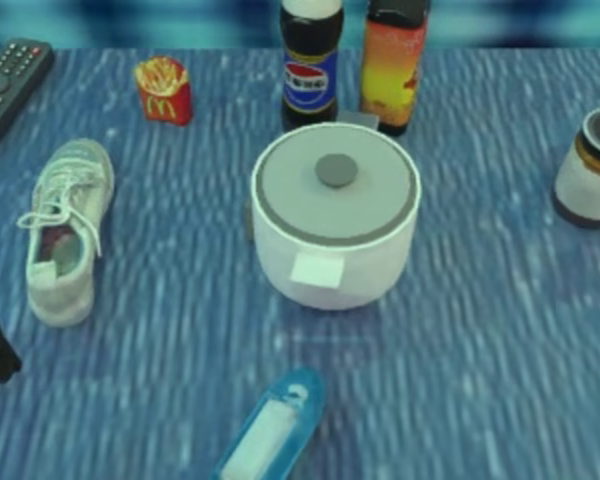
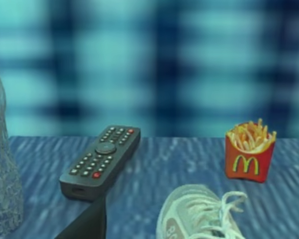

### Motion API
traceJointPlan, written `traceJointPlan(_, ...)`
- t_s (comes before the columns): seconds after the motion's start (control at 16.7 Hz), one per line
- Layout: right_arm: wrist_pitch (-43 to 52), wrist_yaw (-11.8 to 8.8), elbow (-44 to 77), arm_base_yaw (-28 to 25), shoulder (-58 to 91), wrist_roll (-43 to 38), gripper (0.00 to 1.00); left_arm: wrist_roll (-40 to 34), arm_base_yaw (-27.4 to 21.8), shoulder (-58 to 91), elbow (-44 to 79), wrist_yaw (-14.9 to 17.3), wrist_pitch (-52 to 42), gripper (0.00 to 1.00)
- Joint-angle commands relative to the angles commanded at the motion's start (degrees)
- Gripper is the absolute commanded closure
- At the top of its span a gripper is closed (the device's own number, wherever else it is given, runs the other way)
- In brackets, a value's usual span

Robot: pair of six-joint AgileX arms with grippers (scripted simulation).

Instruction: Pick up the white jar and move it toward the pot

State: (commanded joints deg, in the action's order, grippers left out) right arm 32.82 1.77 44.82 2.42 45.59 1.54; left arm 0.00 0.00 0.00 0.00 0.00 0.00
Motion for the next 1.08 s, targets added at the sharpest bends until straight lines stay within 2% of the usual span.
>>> traceJointPlan(0.3, 19.83, 0.7, 29.32, 0.51, 30.37, 2.56, 0.0, 0.0, 0.0, 0.0, 0.0, 0.0, 0.0, 0.0)
traceJointPlan(0.6, 37.19, 0.36, 58.73, -0.3, 60.55, 5.95, 0.0, 0.0, 0.0, 0.0, 0.0, 0.0, 0.0, 0.0)
traceJointPlan(0.84, 47.11, -0.39, 79.08, -1.54, 80.99, 8.61, 0.0, 0.0, 0.0, 0.0, 0.0, 0.0, 0.0, 0.0)
traceJointPlan(1.08, 52.97, -1.1, 93.42, -2.7, 95.04, 10.68, 0.0, 0.0, 0.0, 0.0, 0.0, 0.0, 0.0, 0.0)
